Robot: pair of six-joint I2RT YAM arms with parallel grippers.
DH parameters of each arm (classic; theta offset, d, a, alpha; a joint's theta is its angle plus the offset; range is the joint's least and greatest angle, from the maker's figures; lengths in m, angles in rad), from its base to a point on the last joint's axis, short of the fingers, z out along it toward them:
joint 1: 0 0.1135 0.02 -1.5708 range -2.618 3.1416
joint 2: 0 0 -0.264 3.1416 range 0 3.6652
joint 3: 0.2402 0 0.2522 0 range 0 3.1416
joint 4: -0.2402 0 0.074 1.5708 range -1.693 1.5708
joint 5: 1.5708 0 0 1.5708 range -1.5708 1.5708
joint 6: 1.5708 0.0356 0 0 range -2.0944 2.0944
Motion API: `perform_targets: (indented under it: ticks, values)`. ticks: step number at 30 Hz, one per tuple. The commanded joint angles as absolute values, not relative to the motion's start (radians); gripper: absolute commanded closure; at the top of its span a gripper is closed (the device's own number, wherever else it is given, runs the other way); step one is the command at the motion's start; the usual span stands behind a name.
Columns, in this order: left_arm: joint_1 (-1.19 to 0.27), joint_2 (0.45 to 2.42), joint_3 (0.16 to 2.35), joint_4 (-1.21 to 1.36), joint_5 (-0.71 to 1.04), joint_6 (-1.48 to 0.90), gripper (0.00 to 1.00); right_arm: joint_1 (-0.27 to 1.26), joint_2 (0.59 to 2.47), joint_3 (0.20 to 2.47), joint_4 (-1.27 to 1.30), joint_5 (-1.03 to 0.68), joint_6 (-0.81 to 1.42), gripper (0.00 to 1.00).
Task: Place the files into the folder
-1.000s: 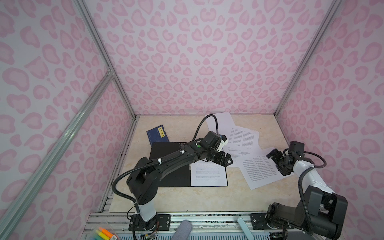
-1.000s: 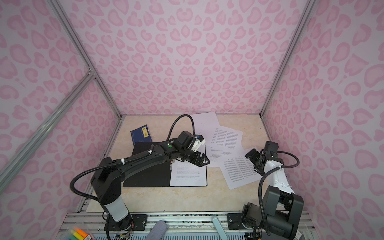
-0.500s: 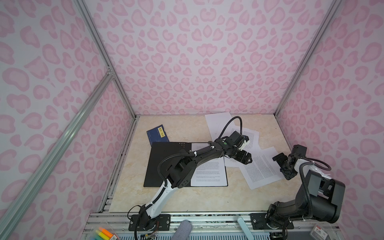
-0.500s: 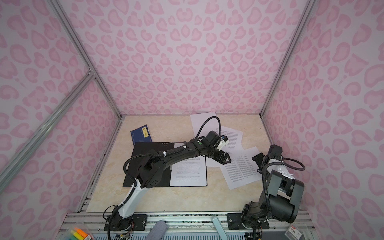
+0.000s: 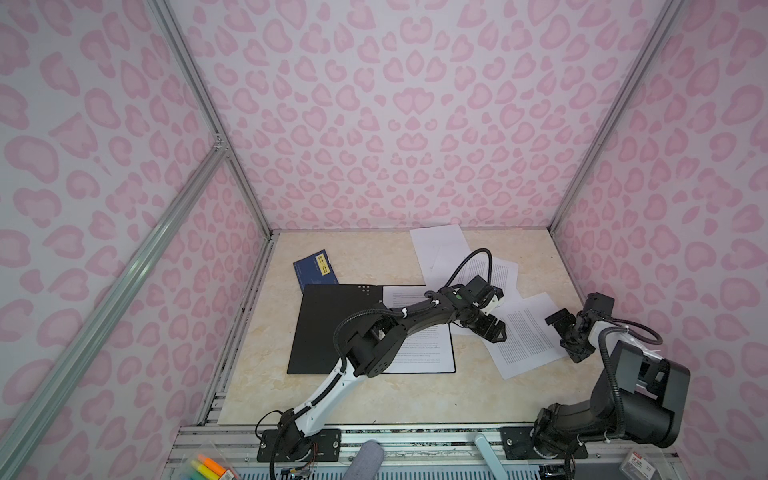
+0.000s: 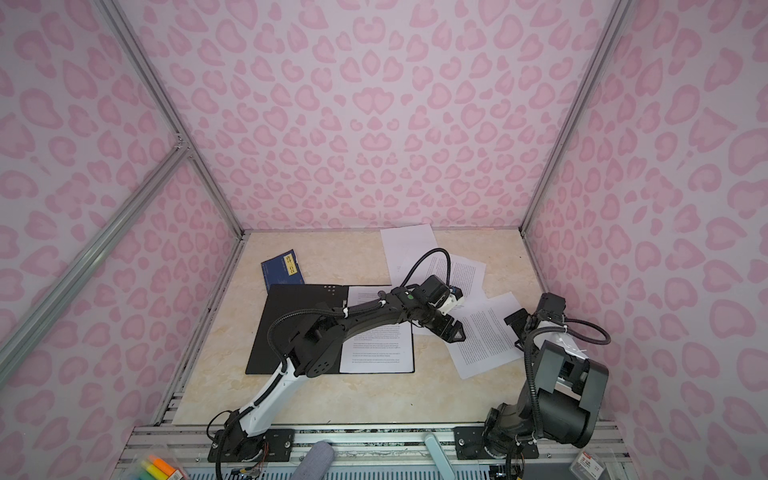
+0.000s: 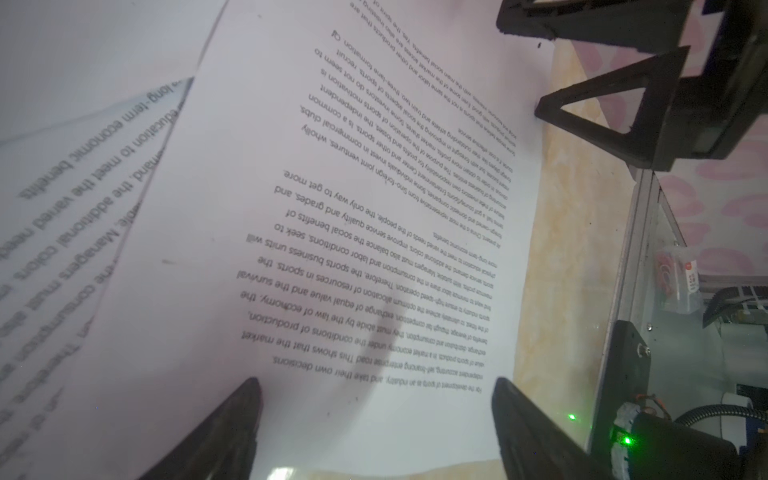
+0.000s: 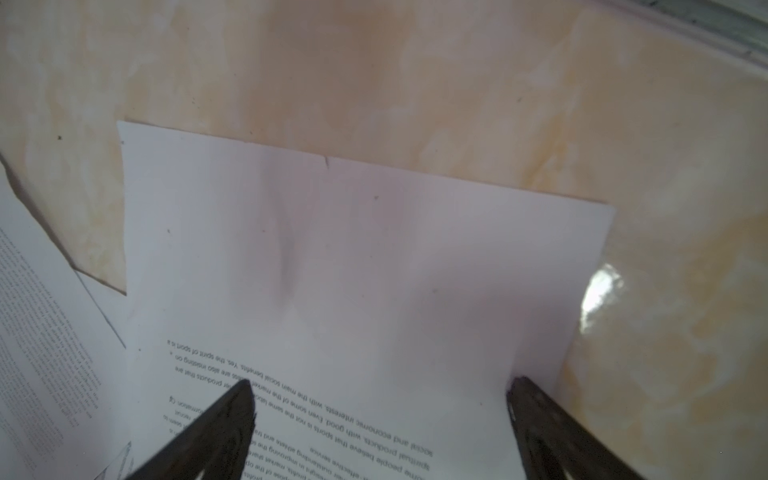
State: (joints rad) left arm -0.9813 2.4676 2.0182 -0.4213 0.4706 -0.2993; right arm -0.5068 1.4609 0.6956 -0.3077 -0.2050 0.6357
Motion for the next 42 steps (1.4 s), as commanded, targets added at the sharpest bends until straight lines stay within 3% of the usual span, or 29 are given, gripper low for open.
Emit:
perform_targets:
  ticks: [1,13,21,26,33,42]
  values:
    - [-0.988,2.447,1.975,-0.529,0.471,-0.266,0.12,-0.499,1.525,0.702,-0.267,-0.282,0.622,0.04]
    - [-1.008,2.34,1.808,-0.548,0.485,-0.249,0.12,-0.411,1.669,0.79,-0.175,-0.402,0.633,0.06]
    - [-0.989,2.357,1.792,-0.532,0.46,-0.335,0.14,-0.46,1.687,0.894,-0.265,-0.204,0.603,0.06]
    - [-0.988,2.364,1.791,-0.533,0.461,-0.345,0.13,-0.478,1.734,0.923,-0.249,-0.174,0.585,0.06]
    - [-0.988,2.369,1.799,-0.516,0.45,-0.366,0.13,-0.48,1.826,0.924,-0.203,-0.311,0.599,0.06]
    - [-0.984,2.377,1.806,-0.505,0.44,-0.377,0.13,-0.471,1.764,0.864,-0.318,-0.449,0.607,0.06]
